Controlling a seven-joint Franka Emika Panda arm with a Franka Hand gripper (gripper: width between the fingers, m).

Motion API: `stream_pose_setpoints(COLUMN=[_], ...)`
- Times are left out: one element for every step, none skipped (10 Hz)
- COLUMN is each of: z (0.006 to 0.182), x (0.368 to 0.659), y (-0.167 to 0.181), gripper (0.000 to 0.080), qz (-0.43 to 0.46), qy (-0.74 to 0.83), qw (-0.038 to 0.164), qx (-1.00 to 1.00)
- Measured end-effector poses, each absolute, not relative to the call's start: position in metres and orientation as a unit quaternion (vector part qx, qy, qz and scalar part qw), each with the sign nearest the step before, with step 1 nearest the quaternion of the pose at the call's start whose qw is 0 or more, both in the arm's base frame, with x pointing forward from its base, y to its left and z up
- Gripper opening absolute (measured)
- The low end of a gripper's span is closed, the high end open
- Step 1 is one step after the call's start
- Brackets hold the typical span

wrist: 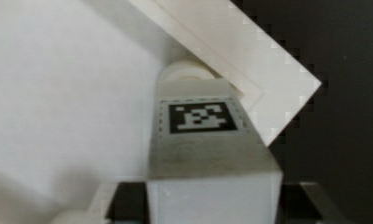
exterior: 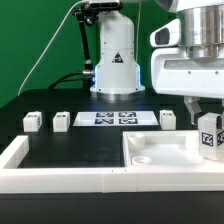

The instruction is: Assemble square table

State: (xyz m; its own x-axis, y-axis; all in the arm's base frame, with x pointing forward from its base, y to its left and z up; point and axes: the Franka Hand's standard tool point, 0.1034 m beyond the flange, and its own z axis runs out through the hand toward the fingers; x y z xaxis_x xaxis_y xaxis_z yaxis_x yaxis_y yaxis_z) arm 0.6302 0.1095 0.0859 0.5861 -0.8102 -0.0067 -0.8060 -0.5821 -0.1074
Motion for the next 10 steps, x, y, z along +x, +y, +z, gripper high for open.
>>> stream_pose_setpoints(z=[0.0857, 0.0856, 0.0856, 0.0856, 0.0853, 0.0849, 0.0849, 0.0849, 0.0851, 0.0851], x=[0.6293, 0.6285, 0.6280, 0.6279, 0.6278, 0.6276, 0.6275, 0.6275, 0.6278, 0.6277], y=[0.1094, 0.1095, 0.1095, 0.1095, 0.1095, 0.1097, 0.1104, 0.1116, 0.1131, 0.1149], gripper=[0.0294, 0.0294, 0.0294, 0.0294, 0.0321, 0.0457, 0.0457, 0.0602, 0.0635, 0.0635], qz=[-0.016, -0.012, -0.010, -0.010, -0.010, -0.011, -0.011, -0.014, -0.018, -0.020], qy=[0.496, 0.530, 0.553, 0.555, 0.548, 0.530, 0.523, 0.475, 0.418, 0.374], qw=[0.050, 0.051, 0.050, 0.050, 0.050, 0.049, 0.050, 0.049, 0.049, 0.049], qx=[-0.867, -0.846, -0.831, -0.830, -0.835, -0.846, -0.851, -0.878, -0.907, -0.926])
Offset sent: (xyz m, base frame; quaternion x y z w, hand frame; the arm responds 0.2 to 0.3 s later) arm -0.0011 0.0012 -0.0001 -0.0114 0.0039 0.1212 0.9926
